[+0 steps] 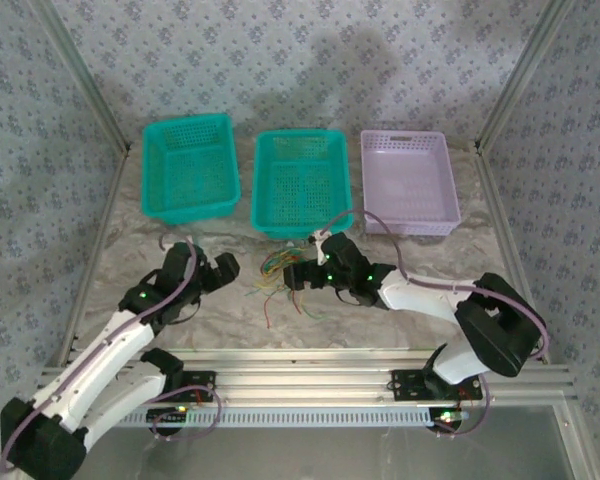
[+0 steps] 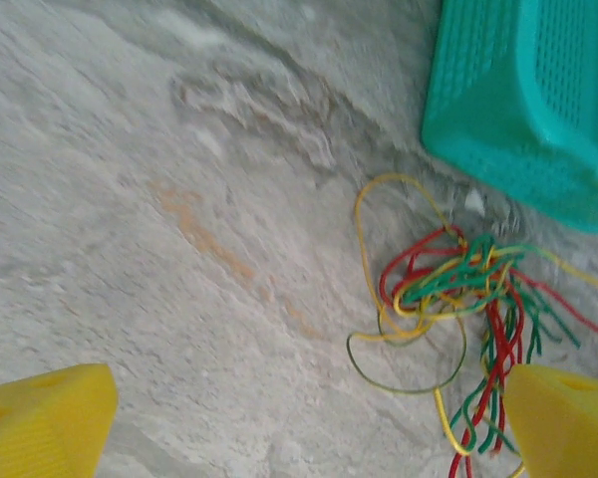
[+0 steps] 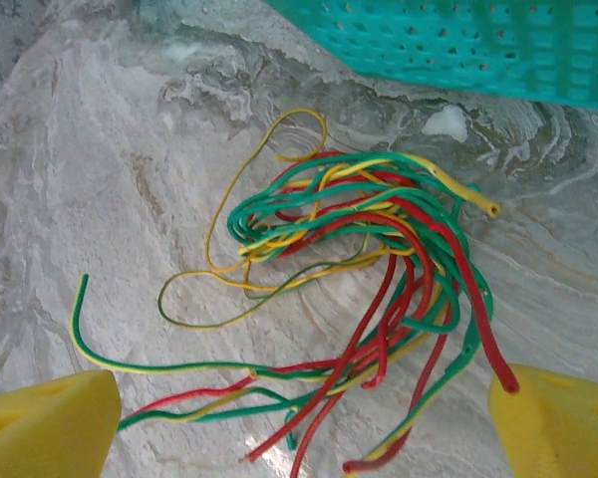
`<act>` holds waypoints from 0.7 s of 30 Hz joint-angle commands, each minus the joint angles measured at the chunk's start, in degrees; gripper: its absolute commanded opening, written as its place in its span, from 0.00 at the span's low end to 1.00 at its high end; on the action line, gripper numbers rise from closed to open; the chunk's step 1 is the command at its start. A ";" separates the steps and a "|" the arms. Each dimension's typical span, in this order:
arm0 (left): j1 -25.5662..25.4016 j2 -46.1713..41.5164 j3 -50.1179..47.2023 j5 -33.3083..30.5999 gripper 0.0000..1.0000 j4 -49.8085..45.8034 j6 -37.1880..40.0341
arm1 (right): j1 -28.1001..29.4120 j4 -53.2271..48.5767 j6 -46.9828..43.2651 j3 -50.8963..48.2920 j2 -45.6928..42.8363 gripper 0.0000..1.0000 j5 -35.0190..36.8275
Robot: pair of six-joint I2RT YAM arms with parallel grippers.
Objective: Untangle the cables
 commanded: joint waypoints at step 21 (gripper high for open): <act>-13.40 20.86 -2.10 9.25 0.99 23.26 -7.50 | -3.47 9.94 4.35 0.77 6.38 0.70 2.06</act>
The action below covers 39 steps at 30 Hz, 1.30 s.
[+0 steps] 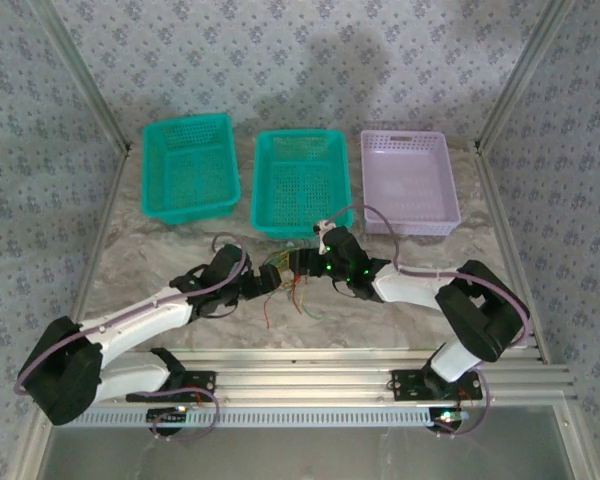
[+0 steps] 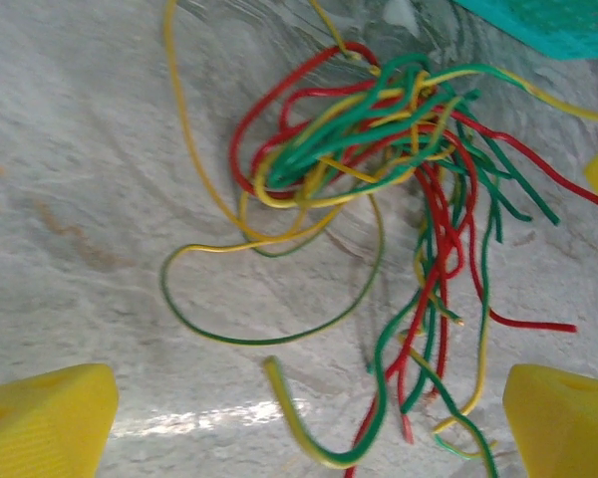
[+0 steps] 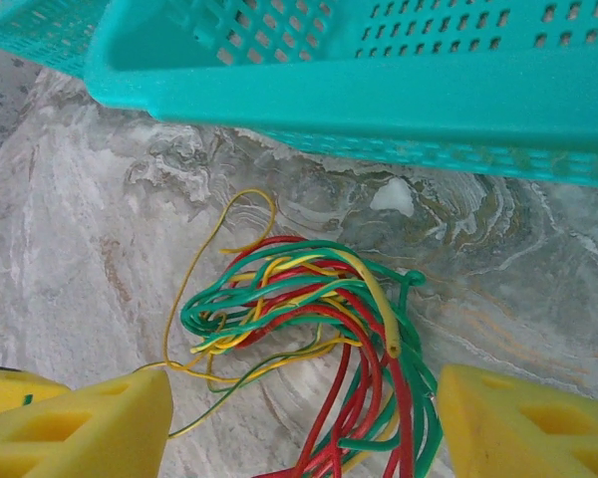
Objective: Untangle the cables
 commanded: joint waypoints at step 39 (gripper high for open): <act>-2.11 -1.33 -4.56 2.40 0.14 5.54 0.55 | -0.55 1.72 0.75 2.60 6.91 0.26 4.84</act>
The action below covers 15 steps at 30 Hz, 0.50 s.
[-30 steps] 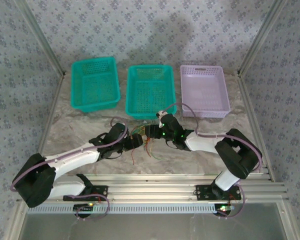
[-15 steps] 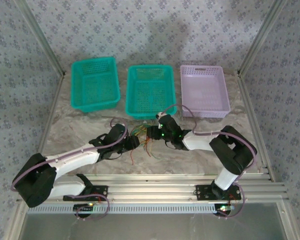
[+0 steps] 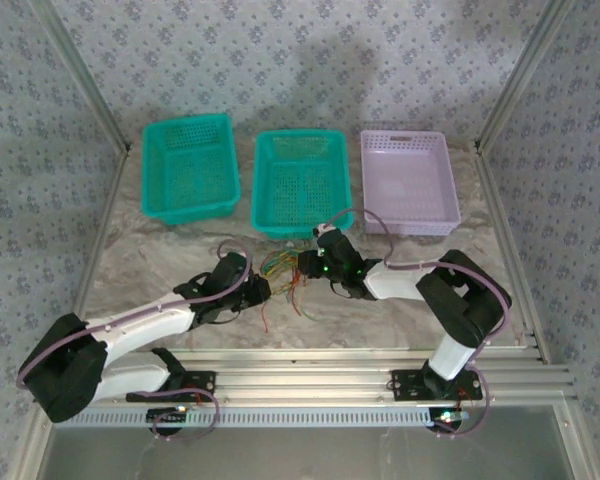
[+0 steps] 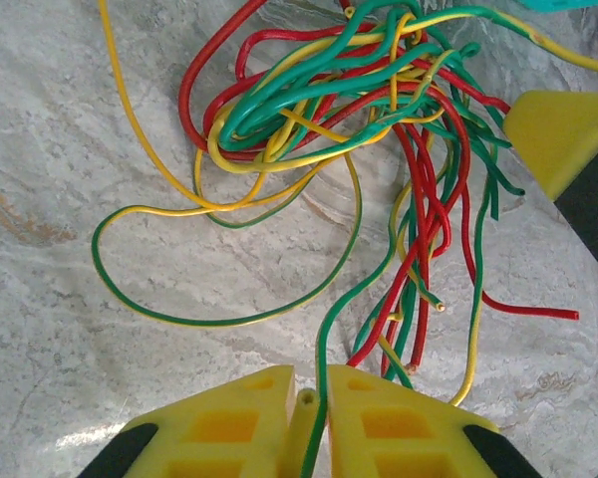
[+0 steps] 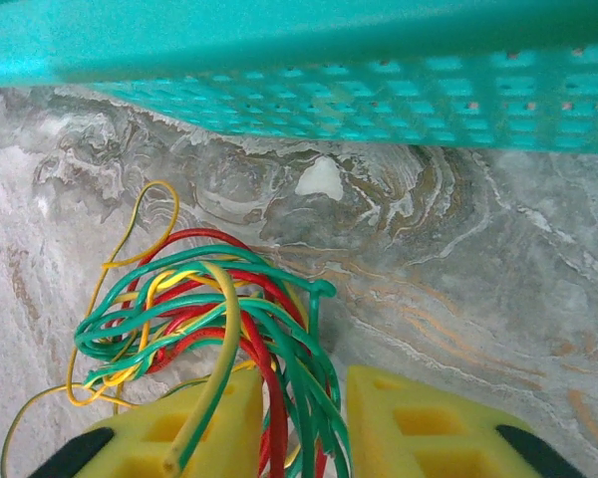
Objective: Untangle the cables
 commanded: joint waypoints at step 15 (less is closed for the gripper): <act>-0.30 -9.67 0.99 -3.44 0.00 -10.49 3.42 | -0.31 -6.75 -6.12 1.23 -5.24 0.00 5.37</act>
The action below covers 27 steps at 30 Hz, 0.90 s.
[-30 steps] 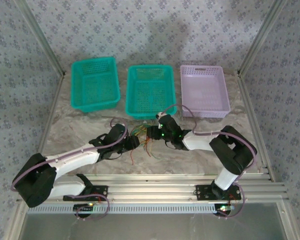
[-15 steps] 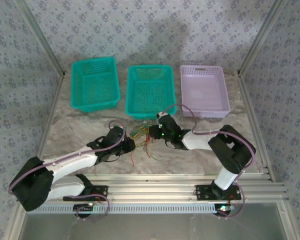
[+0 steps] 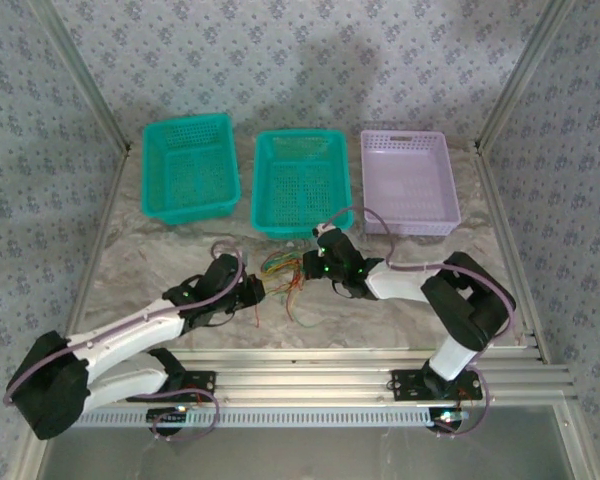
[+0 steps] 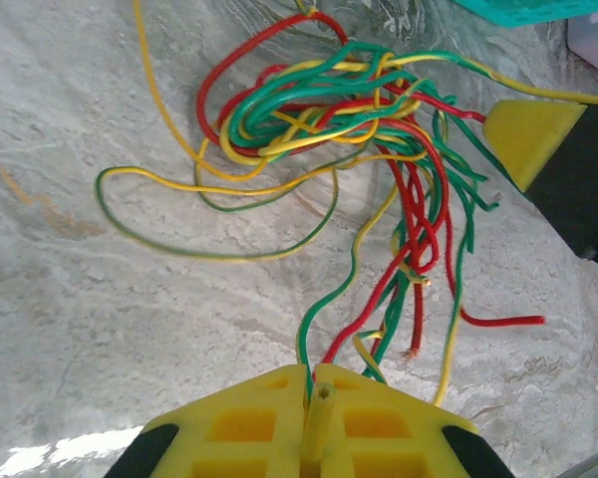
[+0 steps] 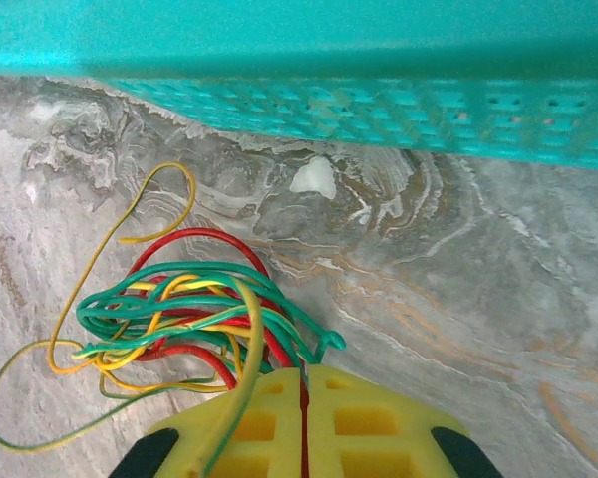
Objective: Untangle the cables
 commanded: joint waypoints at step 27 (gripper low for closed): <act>6.76 -9.03 10.50 -3.58 0.00 -22.65 10.38 | -9.02 -27.31 -9.14 -8.52 -36.36 0.00 9.40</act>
